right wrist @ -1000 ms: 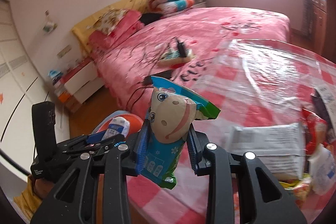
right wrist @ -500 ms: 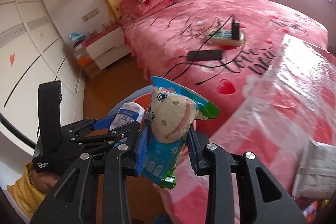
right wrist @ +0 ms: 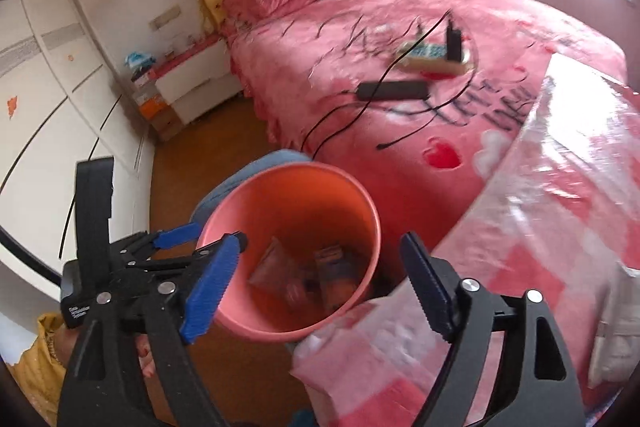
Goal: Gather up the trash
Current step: 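Carry the pouch and snack bag to the orange bucket and open both tools, then move both tools back over the remaining trash on the table, then grasp the purple tissue pack with the left tool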
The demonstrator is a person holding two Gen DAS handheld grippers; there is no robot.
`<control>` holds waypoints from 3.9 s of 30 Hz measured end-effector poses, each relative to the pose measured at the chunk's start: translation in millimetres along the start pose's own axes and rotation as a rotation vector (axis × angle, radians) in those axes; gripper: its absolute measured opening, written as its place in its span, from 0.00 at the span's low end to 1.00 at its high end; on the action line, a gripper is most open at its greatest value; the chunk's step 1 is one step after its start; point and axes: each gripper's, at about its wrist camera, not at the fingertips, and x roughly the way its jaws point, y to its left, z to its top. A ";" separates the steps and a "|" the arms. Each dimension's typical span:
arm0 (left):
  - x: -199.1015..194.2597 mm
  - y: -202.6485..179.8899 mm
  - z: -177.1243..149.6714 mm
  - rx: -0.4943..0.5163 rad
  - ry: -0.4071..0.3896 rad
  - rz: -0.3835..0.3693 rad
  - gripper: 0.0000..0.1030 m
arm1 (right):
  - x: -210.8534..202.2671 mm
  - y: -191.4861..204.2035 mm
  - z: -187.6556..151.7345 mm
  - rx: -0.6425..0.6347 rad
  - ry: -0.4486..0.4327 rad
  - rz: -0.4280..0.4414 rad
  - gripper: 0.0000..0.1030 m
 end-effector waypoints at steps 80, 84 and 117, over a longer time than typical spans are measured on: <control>-66.3 -317.3 -104.4 0.684 0.043 -0.439 0.79 | -258.7 -256.8 -126.4 0.463 -0.420 -0.310 0.93; -56.5 -328.4 -114.0 0.730 0.086 -0.432 0.79 | -260.6 -276.6 -137.1 0.501 -0.394 -0.314 0.93; -1.5 -366.2 -86.8 0.670 0.043 -0.261 0.57 | -219.5 -297.1 -152.4 0.403 -0.157 -0.307 0.93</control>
